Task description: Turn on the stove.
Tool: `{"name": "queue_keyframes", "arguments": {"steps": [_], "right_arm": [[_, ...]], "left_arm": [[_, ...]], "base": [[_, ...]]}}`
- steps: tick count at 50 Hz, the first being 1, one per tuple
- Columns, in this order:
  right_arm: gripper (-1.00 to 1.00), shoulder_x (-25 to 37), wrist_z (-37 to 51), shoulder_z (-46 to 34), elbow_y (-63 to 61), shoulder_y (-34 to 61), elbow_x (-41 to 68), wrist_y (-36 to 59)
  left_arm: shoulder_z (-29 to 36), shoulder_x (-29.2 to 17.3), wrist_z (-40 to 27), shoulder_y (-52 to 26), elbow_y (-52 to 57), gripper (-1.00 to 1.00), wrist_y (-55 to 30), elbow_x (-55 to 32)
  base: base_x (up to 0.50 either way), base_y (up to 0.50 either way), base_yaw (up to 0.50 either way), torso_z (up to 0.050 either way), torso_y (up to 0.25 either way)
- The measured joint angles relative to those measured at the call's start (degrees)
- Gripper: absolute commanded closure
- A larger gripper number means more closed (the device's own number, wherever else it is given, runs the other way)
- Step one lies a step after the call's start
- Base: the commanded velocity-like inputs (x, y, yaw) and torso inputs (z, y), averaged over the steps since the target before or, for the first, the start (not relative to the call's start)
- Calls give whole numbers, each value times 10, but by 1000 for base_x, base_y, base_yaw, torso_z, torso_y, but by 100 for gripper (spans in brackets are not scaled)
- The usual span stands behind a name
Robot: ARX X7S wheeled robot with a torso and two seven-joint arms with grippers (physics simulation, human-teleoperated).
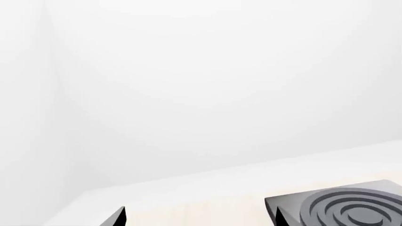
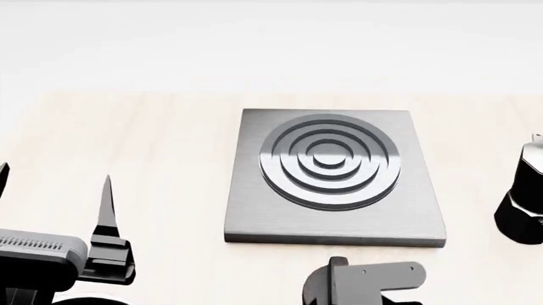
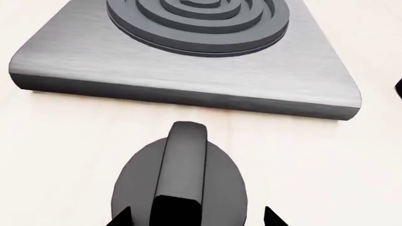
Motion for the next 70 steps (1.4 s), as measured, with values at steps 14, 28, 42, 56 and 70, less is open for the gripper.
{"name": "queue_keyframes", "arguments": {"steps": [14, 28, 42, 56, 70], "right_arm": [[-100, 0, 4, -4, 20, 6, 7, -14], [-100, -1, 21, 4, 31, 8, 19, -25], [-100, 4, 37, 13, 27, 4, 24, -22], [-100, 8, 49, 18, 19, -1, 40, -19], [-100, 14, 69, 31, 4, -10, 45, -11]], "left_arm": [[1, -2, -2, -1, -3, -100, 3, -3], [-1, -4, -5, -1, 2, -100, 0, -8], [-2, -5, -8, -2, 6, -100, -4, -12], [0, -7, -11, -2, 7, -100, -5, -14], [1, -9, -14, -3, 7, -100, -4, -16]], "base": [[0, 0, 0, 0, 0], [0, 0, 0, 0, 0], [0, 0, 0, 0, 0], [0, 0, 0, 0, 0], [0, 0, 0, 0, 0]]}}
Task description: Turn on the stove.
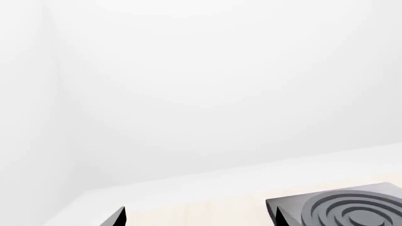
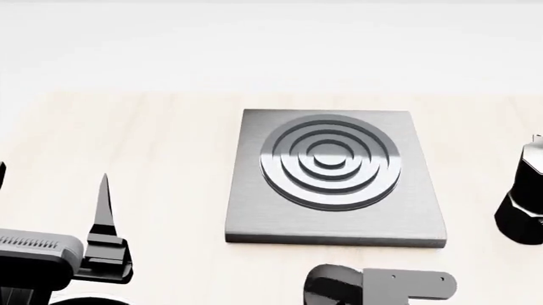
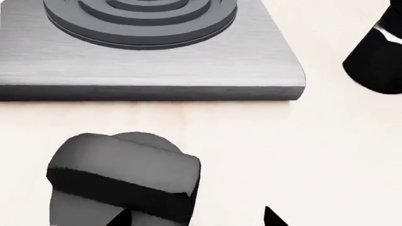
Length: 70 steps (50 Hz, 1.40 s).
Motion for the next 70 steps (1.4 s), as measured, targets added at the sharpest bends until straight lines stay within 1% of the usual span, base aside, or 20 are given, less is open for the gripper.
{"name": "queue_keyframes", "arguments": {"steps": [11, 25, 70], "right_arm": [[-100, 10, 23, 17, -16, 1, -37, 11], [-100, 17, 39, 26, -47, -2, -48, 26], [-100, 35, 78, 8, -259, 5, -38, 129]], "left_arm": [[1, -1, -2, -1, -1, -100, 1, -2], [1, -3, -5, -1, 0, -100, 1, -4], [7, -8, -11, -2, -7, -100, 9, -10]], "base": [[0, 0, 0, 0, 0], [0, 0, 0, 0, 0], [0, 0, 0, 0, 0]]}}
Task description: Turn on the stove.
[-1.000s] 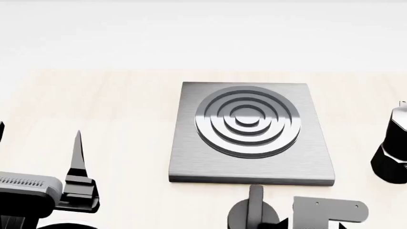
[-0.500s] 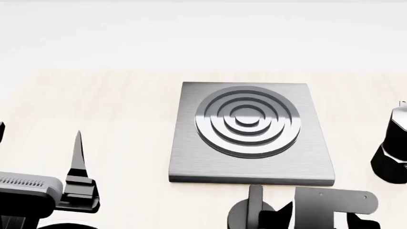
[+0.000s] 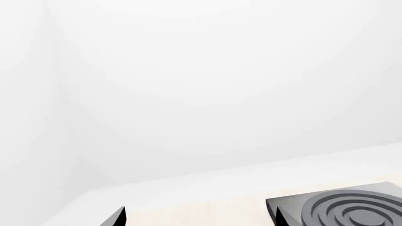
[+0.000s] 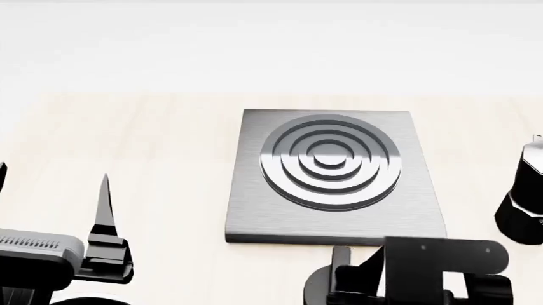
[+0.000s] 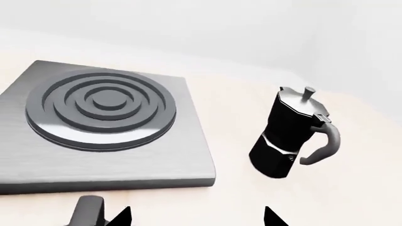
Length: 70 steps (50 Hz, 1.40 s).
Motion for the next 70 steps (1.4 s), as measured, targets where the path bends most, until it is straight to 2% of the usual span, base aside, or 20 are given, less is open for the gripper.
{"name": "queue_keyframes", "arguments": {"steps": [37, 70], "right_arm": [[-100, 7, 21, -38, -111, 22, 11, 57], [-100, 15, 28, -68, -173, 36, 20, 60]], "left_arm": [[3, -4, -5, -2, -3, -100, 3, -6], [8, -7, -10, -4, -4, -100, 3, -9]], "base": [[0, 0, 0, 0, 0], [0, 0, 0, 0, 0]]}}
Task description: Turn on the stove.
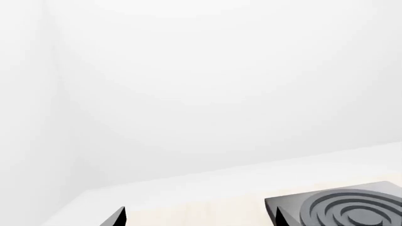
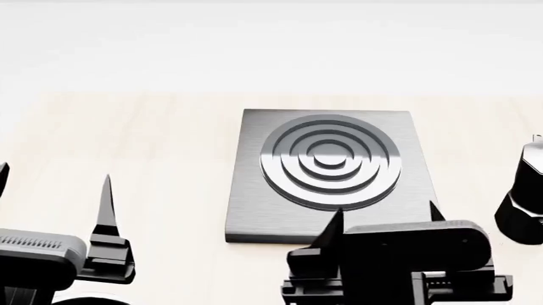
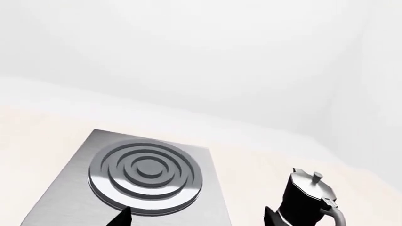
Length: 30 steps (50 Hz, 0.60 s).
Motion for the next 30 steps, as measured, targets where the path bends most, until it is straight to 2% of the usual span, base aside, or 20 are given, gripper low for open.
{"name": "queue_keyframes", "arguments": {"steps": [30], "right_arm": [[-100, 21, 21, -44, -16, 3, -23, -55]], "left_arm": [[2, -3, -5, -1, 3, -100, 0, -5]], "base": [[0, 0, 0, 0, 0]]}}
